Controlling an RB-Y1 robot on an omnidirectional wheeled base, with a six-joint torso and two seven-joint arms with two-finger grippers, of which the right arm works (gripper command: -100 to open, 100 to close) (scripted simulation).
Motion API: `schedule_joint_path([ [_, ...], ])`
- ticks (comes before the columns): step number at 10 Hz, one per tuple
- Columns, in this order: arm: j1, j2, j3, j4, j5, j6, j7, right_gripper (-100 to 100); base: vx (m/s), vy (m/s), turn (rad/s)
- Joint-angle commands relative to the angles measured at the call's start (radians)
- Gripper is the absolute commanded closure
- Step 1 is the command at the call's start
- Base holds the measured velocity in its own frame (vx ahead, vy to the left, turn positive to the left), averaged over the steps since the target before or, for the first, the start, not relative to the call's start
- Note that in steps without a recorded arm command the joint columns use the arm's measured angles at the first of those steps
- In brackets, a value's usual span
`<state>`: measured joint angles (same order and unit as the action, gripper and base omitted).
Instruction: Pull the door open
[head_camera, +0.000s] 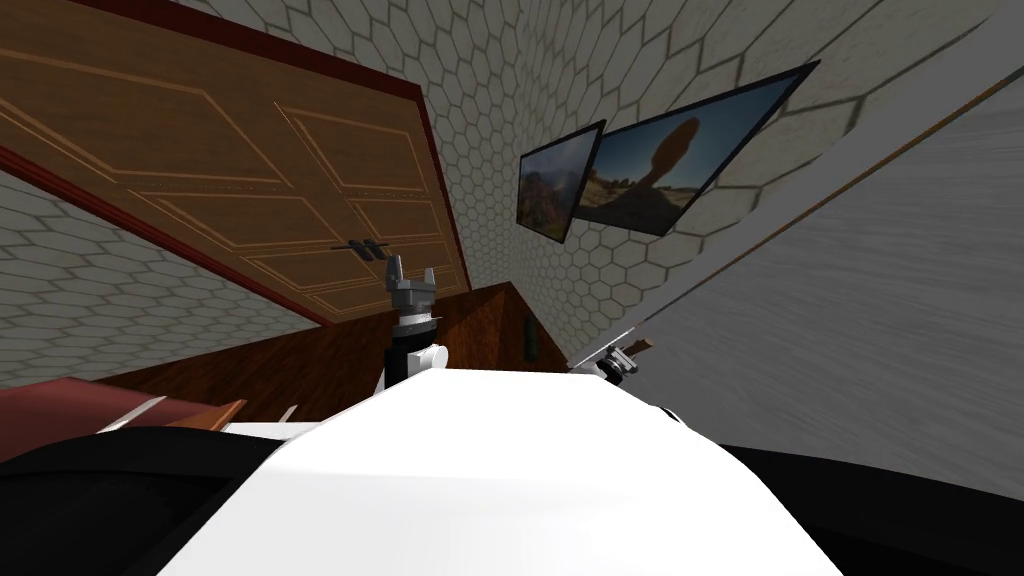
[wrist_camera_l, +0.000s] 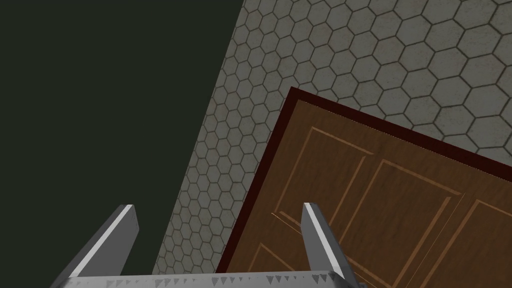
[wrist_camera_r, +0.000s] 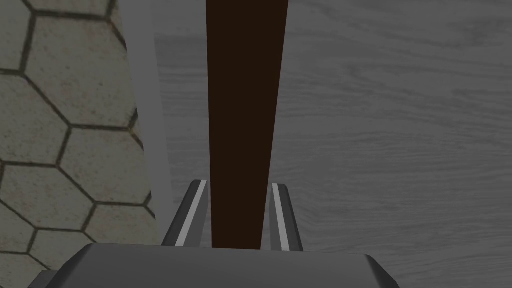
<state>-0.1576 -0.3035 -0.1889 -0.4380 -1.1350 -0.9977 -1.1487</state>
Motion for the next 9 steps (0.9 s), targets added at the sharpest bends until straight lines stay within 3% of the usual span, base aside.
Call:
schedule_joint_path([
  [1,0.002,-0.004,0.000,0.018,0.001,-0.004,-0.009,100,-0.096,0.188,-0.055],
  [9,0.002,-0.010,0.015,0.018,0.017,-0.001,-0.029,100,-0.134,0.166,-0.052],
])
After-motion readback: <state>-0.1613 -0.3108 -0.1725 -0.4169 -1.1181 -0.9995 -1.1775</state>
